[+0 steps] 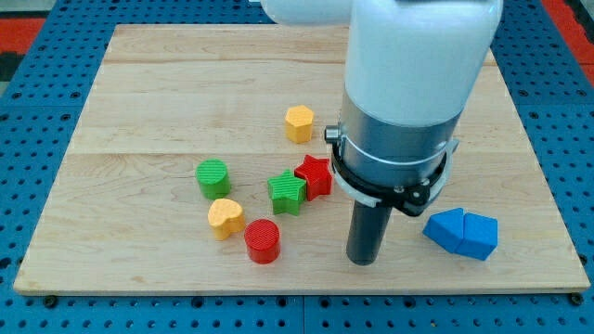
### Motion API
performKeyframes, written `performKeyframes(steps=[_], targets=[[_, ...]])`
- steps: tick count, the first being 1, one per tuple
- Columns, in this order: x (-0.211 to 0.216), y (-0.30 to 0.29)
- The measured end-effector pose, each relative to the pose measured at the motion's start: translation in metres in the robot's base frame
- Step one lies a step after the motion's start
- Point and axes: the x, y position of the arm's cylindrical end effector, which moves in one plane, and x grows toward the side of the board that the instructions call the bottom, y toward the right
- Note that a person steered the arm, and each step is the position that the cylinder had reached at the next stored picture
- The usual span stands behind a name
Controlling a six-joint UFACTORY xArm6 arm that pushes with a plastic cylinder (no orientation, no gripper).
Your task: Place red star and red circle together at the bottom left
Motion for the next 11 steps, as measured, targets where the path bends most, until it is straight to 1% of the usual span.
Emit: performKeyframes(steps=[1,2,3,4,5,6,7,8,9,10,11], targets=[[0.016,-0.038],[-0.013,-0.063],[-0.033,-0.088],[-0.025,-0.134],[-0.034,-0.089],[-0.008,-0.084],[0.011,-0.135],[0.000,-0.206],[-0.029,-0.251],[-0.028,-0.183],[-0.014,-0.149]])
